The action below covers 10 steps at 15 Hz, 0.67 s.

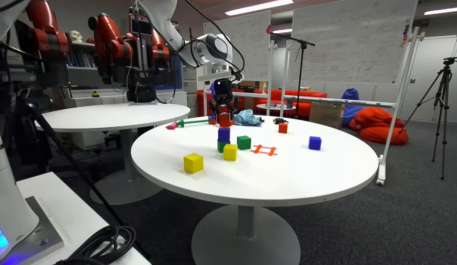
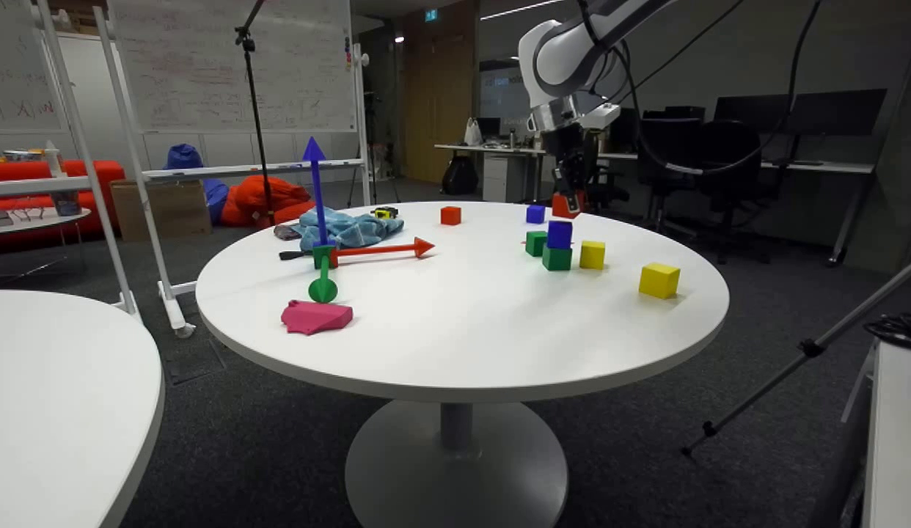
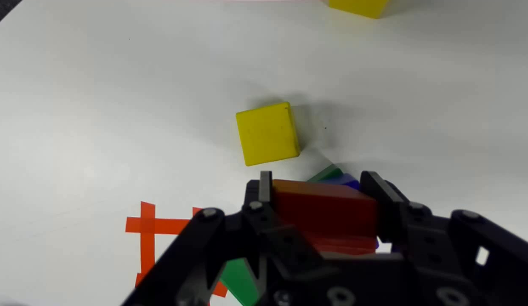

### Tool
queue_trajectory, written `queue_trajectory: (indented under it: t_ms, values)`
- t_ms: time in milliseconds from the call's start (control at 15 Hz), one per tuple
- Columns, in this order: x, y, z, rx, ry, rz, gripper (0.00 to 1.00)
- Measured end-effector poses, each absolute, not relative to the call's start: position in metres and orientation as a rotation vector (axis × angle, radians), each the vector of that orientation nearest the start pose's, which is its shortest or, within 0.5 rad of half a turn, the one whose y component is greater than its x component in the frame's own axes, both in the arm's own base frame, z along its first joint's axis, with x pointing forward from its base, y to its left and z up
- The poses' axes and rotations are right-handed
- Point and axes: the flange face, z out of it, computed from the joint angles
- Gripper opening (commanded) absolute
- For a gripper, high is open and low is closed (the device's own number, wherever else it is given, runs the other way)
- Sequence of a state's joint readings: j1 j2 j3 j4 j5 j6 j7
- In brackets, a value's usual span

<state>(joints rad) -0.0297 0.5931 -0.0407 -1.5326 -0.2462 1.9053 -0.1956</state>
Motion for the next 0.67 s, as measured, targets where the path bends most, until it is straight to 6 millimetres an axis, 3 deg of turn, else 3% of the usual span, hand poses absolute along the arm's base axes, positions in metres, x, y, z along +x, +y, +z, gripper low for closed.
queue_trajectory:
  t_ms: [667]
  values:
    - [0.683,-0.047,0.308,-3.269,-0.563,0.406,0.29]
